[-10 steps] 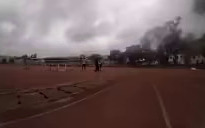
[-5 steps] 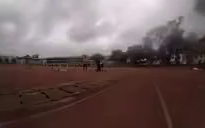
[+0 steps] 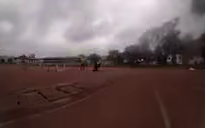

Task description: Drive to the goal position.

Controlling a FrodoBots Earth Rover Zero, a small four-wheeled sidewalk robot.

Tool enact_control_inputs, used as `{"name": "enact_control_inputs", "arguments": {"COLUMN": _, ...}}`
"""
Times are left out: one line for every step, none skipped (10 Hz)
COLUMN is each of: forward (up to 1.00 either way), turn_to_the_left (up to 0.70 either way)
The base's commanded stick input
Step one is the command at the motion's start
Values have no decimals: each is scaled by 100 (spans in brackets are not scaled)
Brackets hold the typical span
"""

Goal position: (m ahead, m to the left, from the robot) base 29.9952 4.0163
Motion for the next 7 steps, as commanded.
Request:
{"name": "enact_control_inputs", "arguments": {"forward": 0, "turn_to_the_left": -70}}
{"name": "enact_control_inputs", "arguments": {"forward": 0, "turn_to_the_left": -70}}
{"name": "enact_control_inputs", "arguments": {"forward": 0, "turn_to_the_left": -64}}
{"name": "enact_control_inputs", "arguments": {"forward": 0, "turn_to_the_left": -67}}
{"name": "enact_control_inputs", "arguments": {"forward": 0, "turn_to_the_left": -70}}
{"name": "enact_control_inputs", "arguments": {"forward": 0, "turn_to_the_left": -70}}
{"name": "enact_control_inputs", "arguments": {"forward": 0, "turn_to_the_left": -70}}
